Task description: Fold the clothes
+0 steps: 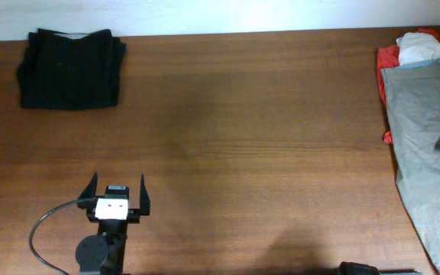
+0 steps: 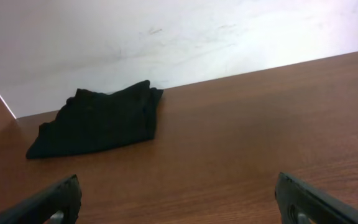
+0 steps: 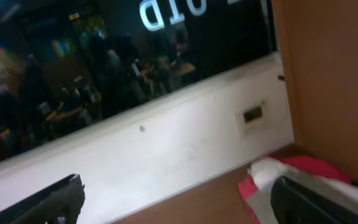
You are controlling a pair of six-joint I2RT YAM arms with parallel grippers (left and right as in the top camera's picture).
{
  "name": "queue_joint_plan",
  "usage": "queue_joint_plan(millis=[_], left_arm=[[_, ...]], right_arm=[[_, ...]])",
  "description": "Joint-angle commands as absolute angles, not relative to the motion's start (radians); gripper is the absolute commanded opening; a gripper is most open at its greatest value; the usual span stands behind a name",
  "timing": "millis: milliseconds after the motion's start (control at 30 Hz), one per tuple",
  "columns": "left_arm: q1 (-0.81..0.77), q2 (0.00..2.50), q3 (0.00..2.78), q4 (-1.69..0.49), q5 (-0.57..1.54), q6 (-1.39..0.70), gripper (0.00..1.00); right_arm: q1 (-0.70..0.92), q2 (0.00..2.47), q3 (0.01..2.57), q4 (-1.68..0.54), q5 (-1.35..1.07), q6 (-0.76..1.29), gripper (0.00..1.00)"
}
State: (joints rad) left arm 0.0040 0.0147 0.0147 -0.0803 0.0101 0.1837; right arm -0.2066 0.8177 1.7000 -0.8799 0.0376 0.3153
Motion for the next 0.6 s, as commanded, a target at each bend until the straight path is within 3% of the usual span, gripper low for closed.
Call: queue_joint_plan(millis=[0, 333, 567], left_arm=[[0.009, 0.006, 0.009, -0.083, 0.003, 0.200, 0.99], [0.009, 0.006, 0.009, -0.083, 0.003, 0.200, 0.99], [0.009, 0.006, 0.009, -0.083, 0.003, 0.200, 0.99]], right_arm=[[-0.197, 0.714, 1.518, -0.892, 0.049, 0.335, 0.98], [-0.101, 0.281, 0.646, -0.385, 0.044, 0.405, 0.99], [-0.031, 0.149, 0.236, -0.052, 0.057, 0.406, 0.99]])
